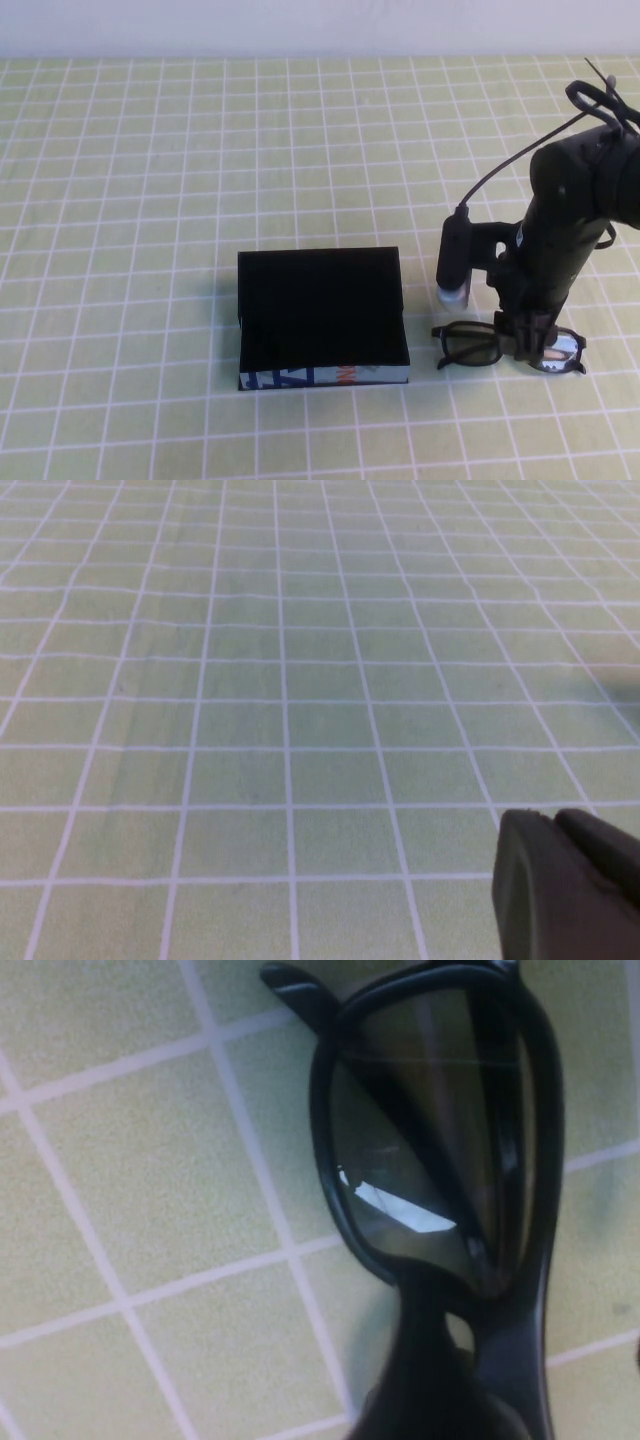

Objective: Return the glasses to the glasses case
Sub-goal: Pick up the glasses from the table, then place the glasses in the glasses case

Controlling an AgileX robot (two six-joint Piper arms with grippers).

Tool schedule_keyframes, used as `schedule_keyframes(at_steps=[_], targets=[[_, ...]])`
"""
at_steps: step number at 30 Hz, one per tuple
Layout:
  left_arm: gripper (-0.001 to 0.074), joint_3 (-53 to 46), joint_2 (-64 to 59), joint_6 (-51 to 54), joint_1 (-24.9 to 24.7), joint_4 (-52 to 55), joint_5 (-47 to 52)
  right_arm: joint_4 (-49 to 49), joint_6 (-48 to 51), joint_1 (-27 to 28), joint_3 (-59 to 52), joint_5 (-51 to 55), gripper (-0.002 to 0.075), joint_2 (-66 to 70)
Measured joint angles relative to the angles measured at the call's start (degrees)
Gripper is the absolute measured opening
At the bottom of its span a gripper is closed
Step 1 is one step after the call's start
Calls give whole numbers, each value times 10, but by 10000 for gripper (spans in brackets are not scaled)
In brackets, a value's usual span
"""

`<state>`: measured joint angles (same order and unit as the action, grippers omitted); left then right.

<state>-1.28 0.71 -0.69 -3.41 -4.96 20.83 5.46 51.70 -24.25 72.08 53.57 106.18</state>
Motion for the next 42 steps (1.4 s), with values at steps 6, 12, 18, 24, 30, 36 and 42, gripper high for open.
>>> schedule_keyframes(at_steps=[6, 12, 18, 24, 30, 36, 42], targets=[[-4, 0, 0, 0, 0, 0, 0, -28, 0, 3, 0, 3, 270, 2], [-4, 0, 0, 0, 0, 0, 0, -35, 0, 3, 0, 12, 218, 3], [-4, 0, 0, 0, 0, 0, 0, -36, 0, 3, 0, 24, 100, 3], [-4, 0, 0, 0, 0, 0, 0, -40, 2, 3, 5, 44, 27, 1], [-4, 0, 0, 0, 0, -1, 0, -41, 17, 3, 13, 62, 18, 0], [-4, 0, 0, 0, 0, -1, 0, -41, 24, 3, 80, 112, 5, 5], [-4, 0, 0, 0, 0, -1, 0, -92, 25, 3, 187, 151, 5, 2]])
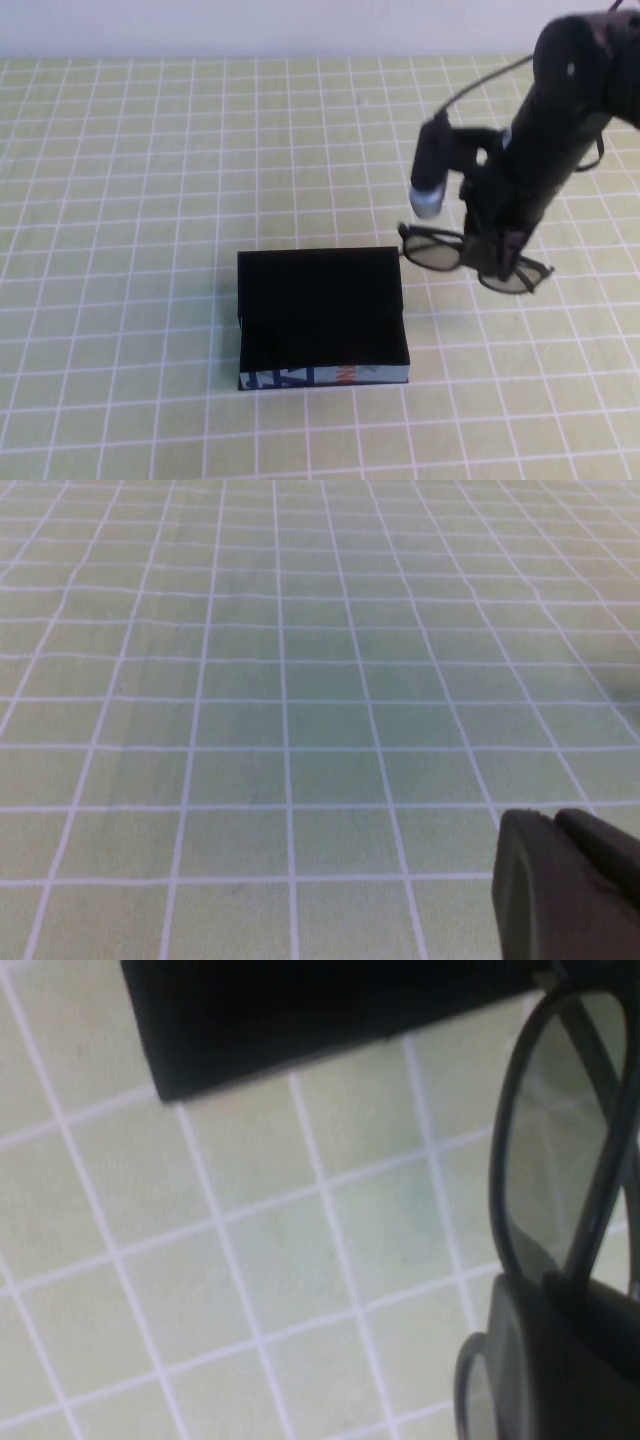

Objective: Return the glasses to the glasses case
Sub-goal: Place the glasses in the glasses case

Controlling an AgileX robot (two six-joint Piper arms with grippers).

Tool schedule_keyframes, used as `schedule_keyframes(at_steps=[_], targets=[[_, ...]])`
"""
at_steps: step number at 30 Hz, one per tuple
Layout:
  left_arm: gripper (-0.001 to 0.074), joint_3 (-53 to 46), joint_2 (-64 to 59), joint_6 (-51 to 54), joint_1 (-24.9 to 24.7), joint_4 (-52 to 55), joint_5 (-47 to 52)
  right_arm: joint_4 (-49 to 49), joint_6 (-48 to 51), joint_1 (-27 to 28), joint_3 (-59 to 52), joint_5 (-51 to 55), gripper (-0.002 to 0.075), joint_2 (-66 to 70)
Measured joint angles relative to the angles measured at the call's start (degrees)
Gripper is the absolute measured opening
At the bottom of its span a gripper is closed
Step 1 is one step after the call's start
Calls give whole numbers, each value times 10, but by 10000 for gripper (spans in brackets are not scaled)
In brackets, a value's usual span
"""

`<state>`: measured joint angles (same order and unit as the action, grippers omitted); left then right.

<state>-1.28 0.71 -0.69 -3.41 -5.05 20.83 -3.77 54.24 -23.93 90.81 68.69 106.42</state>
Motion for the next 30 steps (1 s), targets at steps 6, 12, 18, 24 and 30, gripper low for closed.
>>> schedule_keyframes(at_steps=[6, 12, 18, 24, 30], targets=[[-4, 0, 0, 0, 0, 0, 0, -32, 1, -40, 81, 9, 5, 0], [-4, 0, 0, 0, 0, 0, 0, -39, 1, -119, 110, 11, 5, 7], [-4, 0, 0, 0, 0, 0, 0, -40, 1, -174, 120, 16, 5, 50], [-4, 0, 0, 0, 0, 0, 0, -37, 1, -184, 120, 16, 5, 93], [-4, 0, 0, 0, 0, 0, 0, -21, 1, -184, 120, 16, 5, 110]])
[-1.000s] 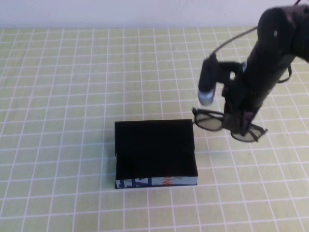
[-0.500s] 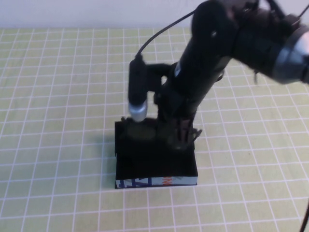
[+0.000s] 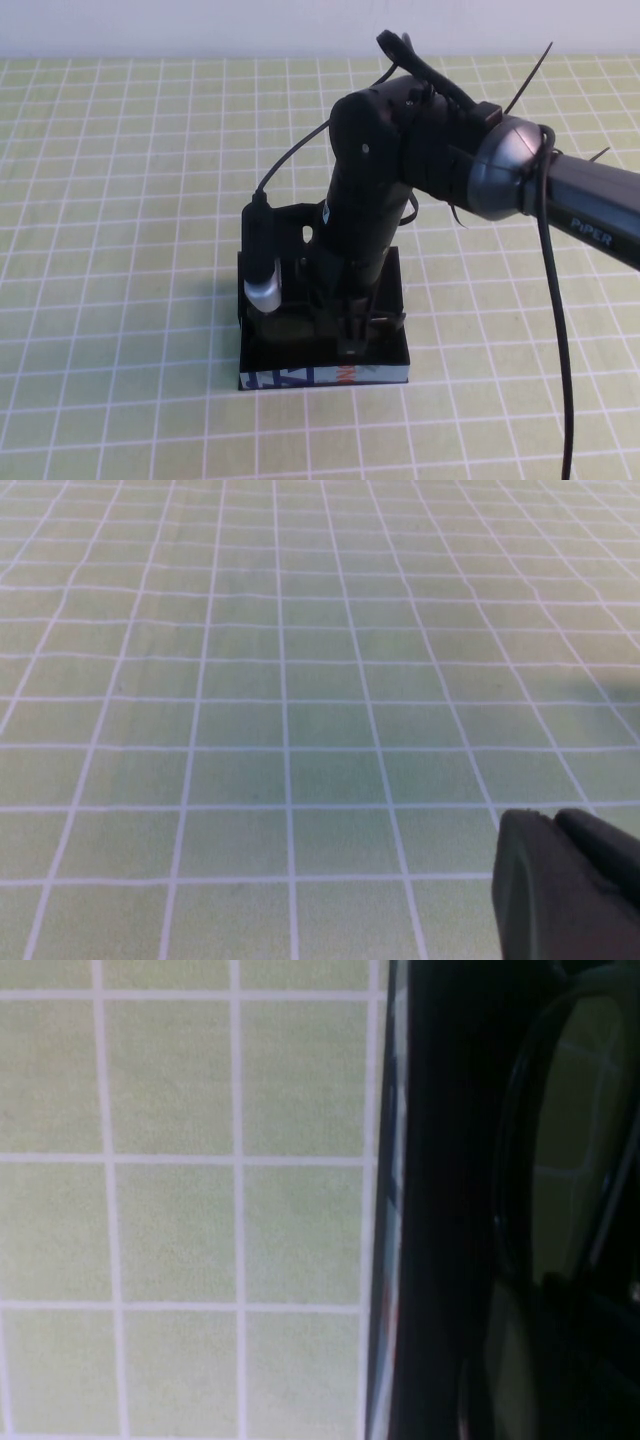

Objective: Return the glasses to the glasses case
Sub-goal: Place the glasses in the glasses case

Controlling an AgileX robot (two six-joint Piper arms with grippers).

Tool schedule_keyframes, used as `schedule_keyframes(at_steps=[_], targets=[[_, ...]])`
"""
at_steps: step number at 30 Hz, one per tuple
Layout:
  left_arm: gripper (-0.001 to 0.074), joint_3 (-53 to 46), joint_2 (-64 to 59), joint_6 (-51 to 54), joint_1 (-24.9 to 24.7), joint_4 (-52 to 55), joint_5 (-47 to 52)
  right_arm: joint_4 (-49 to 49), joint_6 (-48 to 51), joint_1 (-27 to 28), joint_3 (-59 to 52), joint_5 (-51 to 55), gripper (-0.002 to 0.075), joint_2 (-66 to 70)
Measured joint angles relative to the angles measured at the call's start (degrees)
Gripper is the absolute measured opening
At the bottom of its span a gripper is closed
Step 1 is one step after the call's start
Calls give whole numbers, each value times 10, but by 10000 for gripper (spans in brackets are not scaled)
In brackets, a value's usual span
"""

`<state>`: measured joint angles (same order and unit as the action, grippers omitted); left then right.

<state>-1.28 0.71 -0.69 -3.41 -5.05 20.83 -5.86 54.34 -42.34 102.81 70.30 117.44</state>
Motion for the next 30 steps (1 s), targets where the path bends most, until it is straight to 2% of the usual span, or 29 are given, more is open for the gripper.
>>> schedule_keyframes(at_steps=[11, 20, 30], targets=[[-4, 0, 0, 0, 0, -1, 0, 5, 0, 0, 0, 0, 7, 0], [-4, 0, 0, 0, 0, -1, 0, 5, 0, 0, 0, 0, 63, 6], [-4, 0, 0, 0, 0, -1, 0, 16, -12, 0, 13, 0, 69, 6]])
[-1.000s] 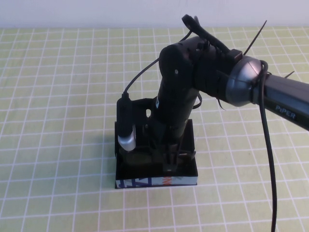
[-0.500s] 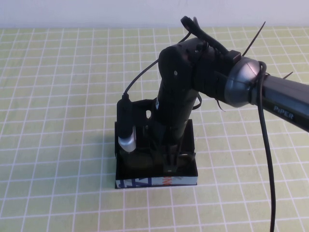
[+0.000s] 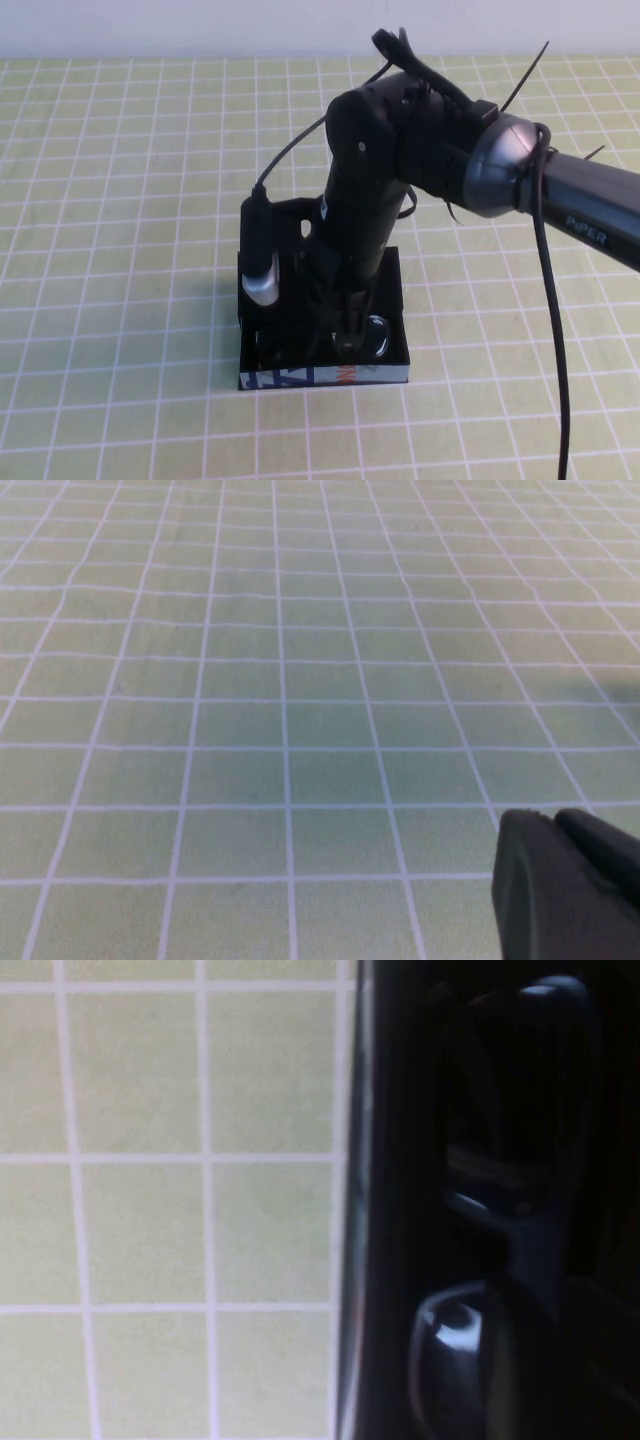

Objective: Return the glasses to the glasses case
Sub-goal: Place the glasses in the glasses case, then close the glasses case

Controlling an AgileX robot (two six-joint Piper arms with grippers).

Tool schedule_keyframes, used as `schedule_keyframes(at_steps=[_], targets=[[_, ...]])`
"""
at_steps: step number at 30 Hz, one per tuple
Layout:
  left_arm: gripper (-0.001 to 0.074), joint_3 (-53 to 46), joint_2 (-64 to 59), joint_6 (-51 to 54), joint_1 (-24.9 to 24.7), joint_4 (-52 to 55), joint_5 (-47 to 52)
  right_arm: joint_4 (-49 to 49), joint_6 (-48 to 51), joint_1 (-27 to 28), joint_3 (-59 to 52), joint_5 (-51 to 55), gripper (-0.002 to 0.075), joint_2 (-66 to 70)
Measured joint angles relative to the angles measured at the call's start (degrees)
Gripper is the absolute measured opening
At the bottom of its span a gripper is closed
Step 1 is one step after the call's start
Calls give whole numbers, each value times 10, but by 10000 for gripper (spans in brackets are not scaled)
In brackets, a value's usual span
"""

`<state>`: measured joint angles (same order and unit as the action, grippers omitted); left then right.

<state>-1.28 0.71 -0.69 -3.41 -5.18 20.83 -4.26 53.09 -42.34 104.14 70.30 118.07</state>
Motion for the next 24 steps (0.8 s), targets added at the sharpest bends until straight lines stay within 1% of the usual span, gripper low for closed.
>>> schedule_keyframes(at_steps=[3, 5, 8, 12, 16, 24], targets=[[-4, 0, 0, 0, 0, 0, 0, 0, -11, 0, 22, 0, 43, -6], [-4, 0, 0, 0, 0, 0, 0, 1, -40, 0, 40, 0, 11, -15], [-4, 0, 0, 0, 0, 0, 0, 7, -93, 0, 74, 0, -8, -35], [-4, 0, 0, 0, 0, 0, 0, 6, -158, 2, 107, 1, -12, -71], [-4, 0, 0, 0, 0, 0, 0, 1, -218, 2, 109, -13, -14, -112], [-4, 0, 0, 0, 0, 12, 0, -12, -276, 2, 114, -29, -15, -157]])
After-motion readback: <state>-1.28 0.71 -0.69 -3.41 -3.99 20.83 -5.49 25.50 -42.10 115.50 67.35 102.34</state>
